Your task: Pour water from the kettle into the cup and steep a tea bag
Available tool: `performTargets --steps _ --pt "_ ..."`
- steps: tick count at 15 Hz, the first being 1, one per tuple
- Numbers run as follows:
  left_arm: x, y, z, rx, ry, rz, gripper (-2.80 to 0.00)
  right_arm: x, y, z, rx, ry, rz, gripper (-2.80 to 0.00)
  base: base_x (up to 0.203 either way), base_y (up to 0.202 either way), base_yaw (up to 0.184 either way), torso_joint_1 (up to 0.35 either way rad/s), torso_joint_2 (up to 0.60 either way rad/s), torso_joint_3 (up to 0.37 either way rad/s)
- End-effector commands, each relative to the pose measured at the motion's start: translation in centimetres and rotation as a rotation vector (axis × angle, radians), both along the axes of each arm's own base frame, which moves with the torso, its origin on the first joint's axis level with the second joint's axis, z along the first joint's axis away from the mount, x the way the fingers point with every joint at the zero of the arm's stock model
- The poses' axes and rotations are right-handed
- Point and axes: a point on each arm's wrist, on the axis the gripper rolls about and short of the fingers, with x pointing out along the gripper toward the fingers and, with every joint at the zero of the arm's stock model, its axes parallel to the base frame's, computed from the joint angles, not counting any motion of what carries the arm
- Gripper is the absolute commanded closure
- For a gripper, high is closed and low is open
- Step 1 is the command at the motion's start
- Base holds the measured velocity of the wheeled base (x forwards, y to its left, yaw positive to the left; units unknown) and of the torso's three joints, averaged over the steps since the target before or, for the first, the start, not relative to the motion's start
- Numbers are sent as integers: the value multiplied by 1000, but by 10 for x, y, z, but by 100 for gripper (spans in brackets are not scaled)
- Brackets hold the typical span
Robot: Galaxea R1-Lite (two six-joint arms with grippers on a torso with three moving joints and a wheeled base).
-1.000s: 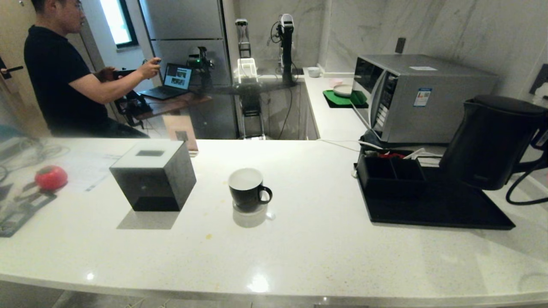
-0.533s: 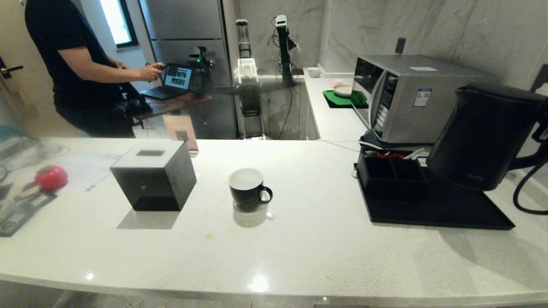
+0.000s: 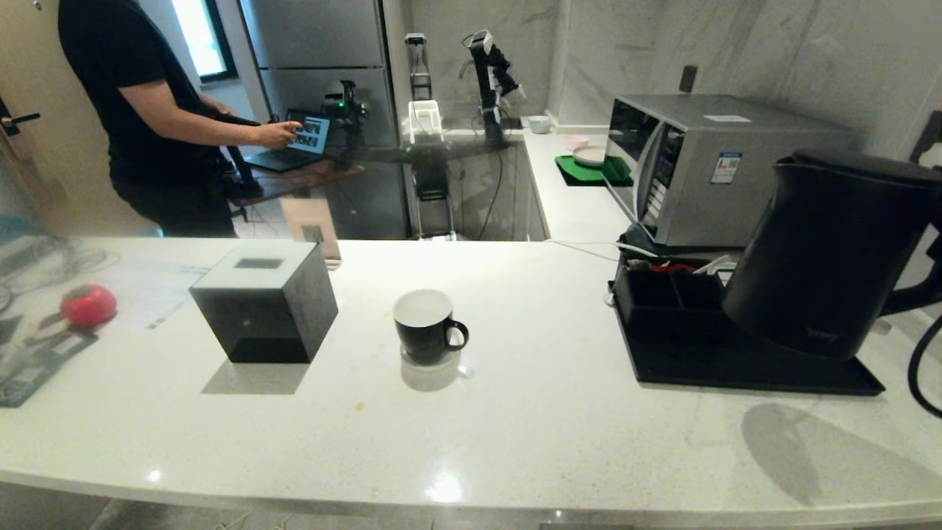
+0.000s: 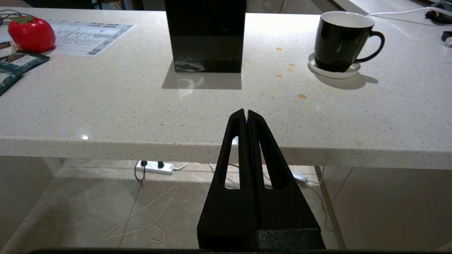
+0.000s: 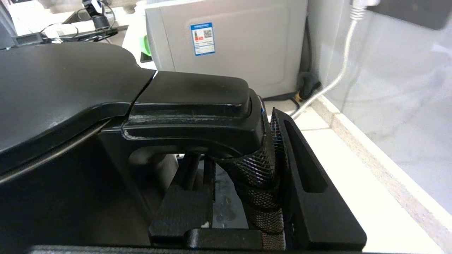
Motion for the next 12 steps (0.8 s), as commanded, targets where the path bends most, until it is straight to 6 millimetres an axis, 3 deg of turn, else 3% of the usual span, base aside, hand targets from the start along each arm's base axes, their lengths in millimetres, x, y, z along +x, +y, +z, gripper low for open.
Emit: performTargets --steps 1,12 --pt "0 0 0 0 0 0 0 -11 4 6 -2 -5 4 0 0 0 0 0 0 0" --pt "0 0 0 1 0 0 0 -40 31 10 10 46 121 0 0 0 0 0 0 0"
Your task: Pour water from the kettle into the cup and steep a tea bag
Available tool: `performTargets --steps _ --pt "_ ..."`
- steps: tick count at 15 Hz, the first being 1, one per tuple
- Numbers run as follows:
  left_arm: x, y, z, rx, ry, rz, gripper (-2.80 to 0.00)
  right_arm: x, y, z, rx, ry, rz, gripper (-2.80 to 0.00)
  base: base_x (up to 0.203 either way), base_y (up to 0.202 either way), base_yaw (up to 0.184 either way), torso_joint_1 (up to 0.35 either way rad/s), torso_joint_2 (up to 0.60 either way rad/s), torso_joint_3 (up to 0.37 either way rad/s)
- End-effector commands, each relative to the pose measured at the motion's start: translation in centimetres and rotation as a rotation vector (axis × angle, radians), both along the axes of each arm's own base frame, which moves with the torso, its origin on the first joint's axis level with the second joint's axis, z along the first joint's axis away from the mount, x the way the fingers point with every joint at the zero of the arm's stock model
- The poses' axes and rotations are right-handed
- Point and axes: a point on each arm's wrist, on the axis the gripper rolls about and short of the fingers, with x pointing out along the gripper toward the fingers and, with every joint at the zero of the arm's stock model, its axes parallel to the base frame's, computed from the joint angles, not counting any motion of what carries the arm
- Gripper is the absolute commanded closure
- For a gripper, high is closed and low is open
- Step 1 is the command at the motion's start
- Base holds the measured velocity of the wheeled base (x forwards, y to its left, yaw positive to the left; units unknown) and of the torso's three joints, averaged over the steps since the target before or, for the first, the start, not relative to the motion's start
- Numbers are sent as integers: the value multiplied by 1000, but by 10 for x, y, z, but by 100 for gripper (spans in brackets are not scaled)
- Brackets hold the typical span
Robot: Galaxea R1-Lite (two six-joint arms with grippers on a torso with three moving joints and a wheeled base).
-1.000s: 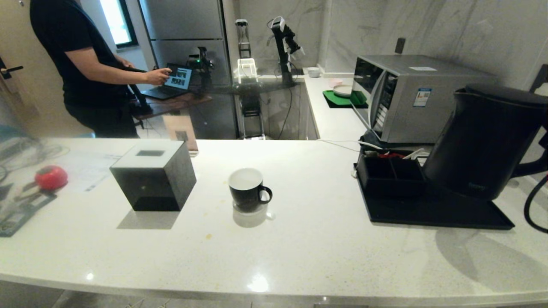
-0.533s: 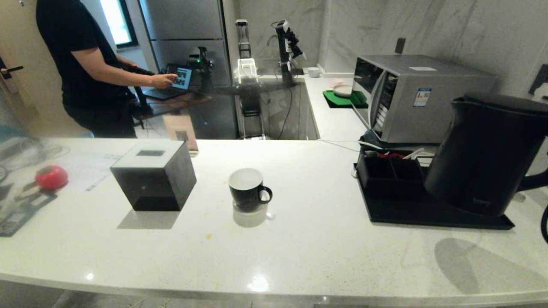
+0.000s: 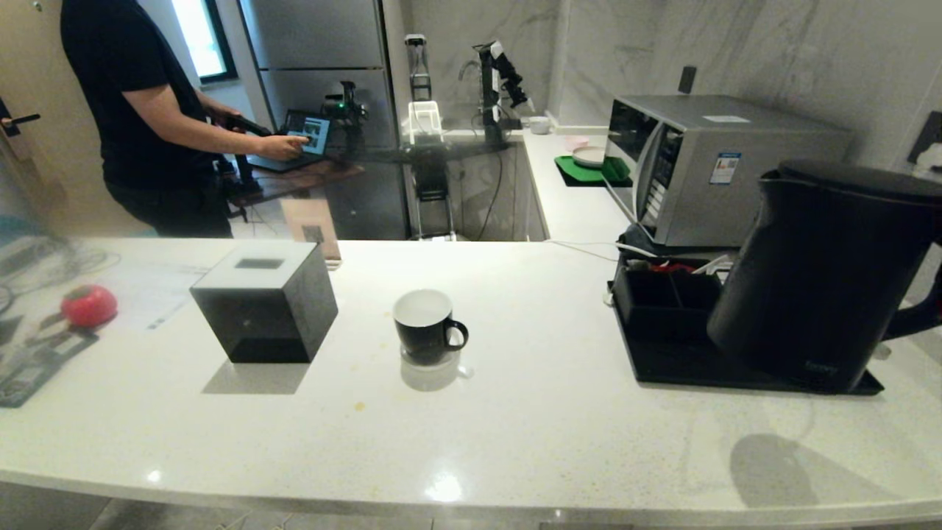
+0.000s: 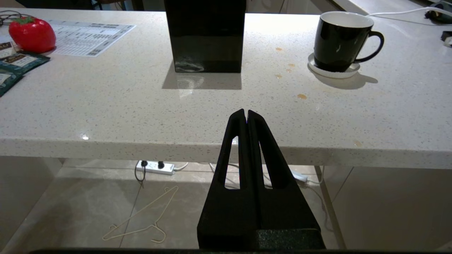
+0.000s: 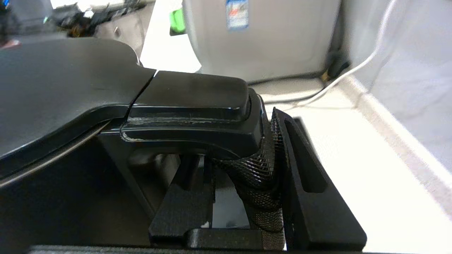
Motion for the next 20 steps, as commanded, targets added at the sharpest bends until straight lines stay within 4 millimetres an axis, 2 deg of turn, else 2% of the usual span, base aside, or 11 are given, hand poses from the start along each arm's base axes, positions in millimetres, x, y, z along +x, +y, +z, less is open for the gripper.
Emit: performTargets --steps 1,8,14,20 --pt "0 0 0 -1 0 0 0 -9 4 2 -1 -21 14 0 0 0 0 0 0 0" --pt "0 0 0 -2 0 0 0 -32 11 -6 1 -5 43 0 0 0 0 0 0 0" --pt "0 0 0 -2 0 1 0 -43 13 -4 15 -5 50 0 0 0 0 0 0 0" --pt "0 0 0 -1 0 0 0 -38 12 -6 15 7 49 0 0 0 0 0 0 0"
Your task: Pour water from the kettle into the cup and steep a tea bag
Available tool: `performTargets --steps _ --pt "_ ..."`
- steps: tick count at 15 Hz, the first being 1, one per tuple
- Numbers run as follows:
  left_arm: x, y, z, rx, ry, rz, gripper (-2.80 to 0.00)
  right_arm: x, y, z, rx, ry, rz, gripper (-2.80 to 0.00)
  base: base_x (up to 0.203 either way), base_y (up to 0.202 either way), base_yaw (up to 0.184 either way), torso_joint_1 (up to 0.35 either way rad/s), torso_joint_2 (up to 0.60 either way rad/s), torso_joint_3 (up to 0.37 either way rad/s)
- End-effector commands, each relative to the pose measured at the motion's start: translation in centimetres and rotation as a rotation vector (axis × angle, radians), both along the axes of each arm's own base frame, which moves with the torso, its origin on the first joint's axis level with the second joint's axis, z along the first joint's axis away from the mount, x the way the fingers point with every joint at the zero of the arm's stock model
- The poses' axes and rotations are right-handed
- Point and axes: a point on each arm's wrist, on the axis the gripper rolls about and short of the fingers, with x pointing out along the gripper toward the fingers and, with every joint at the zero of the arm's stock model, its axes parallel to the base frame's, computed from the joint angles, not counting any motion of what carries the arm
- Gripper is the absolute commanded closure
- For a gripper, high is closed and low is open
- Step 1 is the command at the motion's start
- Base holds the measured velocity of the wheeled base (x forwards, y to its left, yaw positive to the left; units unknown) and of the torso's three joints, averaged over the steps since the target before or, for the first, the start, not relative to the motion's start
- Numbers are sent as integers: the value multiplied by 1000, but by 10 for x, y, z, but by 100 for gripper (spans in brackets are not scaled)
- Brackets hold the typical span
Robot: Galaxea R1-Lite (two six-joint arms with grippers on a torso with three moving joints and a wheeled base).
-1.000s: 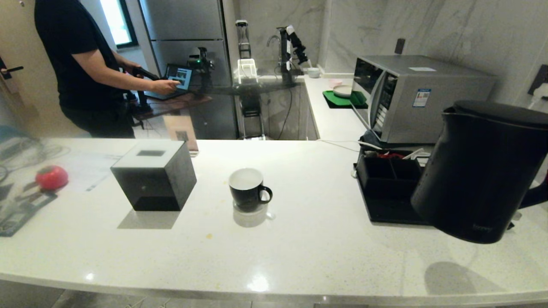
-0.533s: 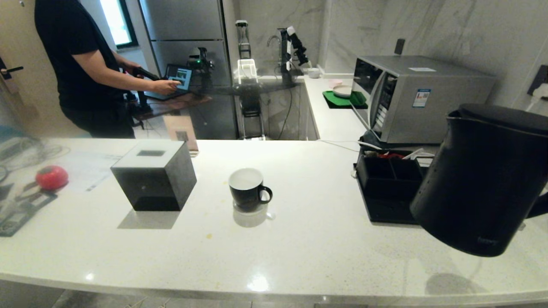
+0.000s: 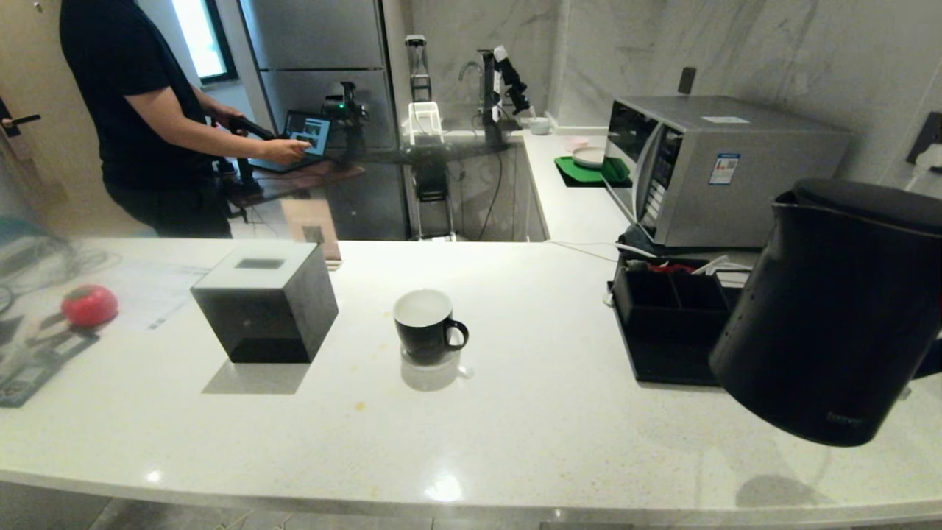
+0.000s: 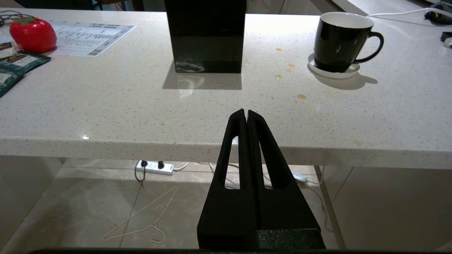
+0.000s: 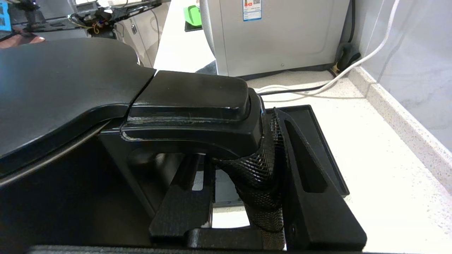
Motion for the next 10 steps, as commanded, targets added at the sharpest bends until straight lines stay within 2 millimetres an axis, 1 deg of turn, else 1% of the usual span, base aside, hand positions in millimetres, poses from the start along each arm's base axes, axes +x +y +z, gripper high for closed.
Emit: performTargets --steps 1,10 --pt "0 0 0 0 0 0 0 5 -1 -2 0 12 -3 0 0 0 0 0 0 0" --pt "0 0 0 -3 -1 1 0 18 -2 -14 -2 52 -7 0 0 0 0 0 0 0"
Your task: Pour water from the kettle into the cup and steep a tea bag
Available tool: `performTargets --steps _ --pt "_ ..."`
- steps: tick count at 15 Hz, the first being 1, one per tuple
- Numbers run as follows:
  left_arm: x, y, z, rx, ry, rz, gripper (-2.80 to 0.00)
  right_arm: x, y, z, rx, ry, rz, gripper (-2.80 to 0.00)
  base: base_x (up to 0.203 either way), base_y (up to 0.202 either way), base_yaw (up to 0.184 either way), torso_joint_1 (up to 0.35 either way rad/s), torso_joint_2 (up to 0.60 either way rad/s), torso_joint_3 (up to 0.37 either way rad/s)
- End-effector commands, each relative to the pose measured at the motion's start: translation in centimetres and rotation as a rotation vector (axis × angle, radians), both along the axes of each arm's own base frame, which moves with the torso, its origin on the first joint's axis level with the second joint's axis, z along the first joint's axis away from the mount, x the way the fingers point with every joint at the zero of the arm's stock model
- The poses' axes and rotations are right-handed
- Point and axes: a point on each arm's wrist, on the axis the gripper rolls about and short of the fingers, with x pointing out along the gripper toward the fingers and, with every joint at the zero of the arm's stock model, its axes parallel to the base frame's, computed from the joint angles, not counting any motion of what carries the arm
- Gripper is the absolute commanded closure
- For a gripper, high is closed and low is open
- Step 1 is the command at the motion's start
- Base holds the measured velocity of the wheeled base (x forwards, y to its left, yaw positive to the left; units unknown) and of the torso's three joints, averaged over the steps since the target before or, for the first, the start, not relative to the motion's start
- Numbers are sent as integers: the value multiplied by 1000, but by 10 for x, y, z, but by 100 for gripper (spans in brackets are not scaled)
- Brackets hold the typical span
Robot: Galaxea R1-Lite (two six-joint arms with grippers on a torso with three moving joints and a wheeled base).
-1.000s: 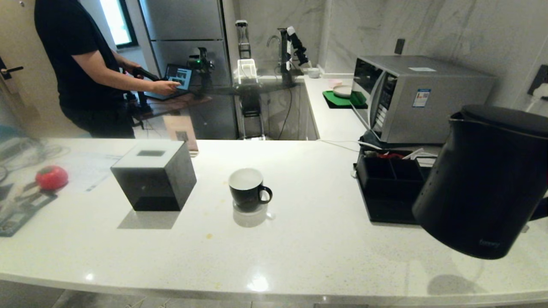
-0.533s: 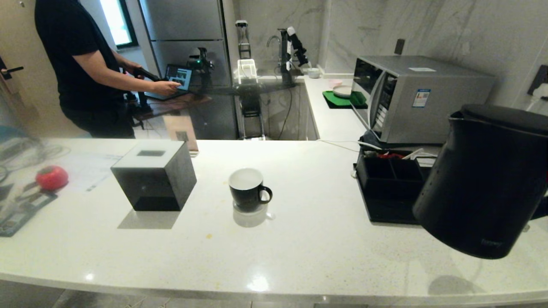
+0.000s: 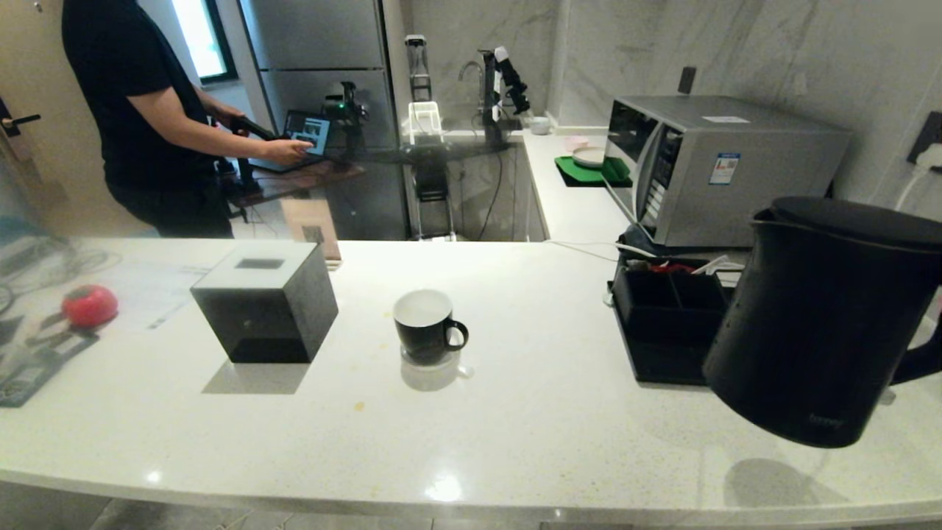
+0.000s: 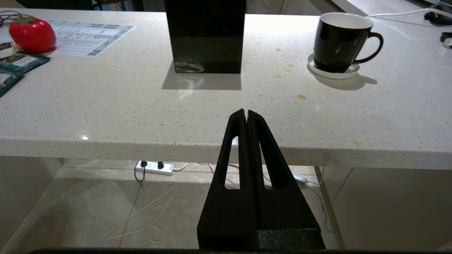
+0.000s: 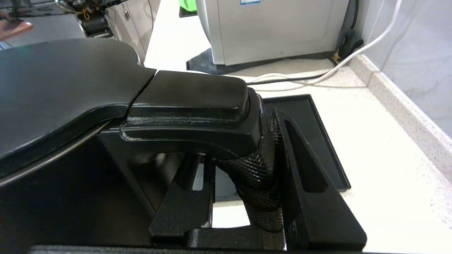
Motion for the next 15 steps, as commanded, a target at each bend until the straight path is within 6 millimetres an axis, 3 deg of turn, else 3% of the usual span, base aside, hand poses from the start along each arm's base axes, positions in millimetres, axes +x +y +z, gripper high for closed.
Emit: performTargets --steps 1,9,15 --pt "0 0 0 -1 0 0 0 5 0 -2 2 6 1 0 0 0 0 0 0 0" --pt "0 0 0 -4 0 0 0 10 -1 -2 -3 -2 -2 0 0 16 -1 -1 0 1" --pt "0 0 0 -10 0 2 0 11 -1 -2 -4 0 0 0 0 187 1 4 3 4"
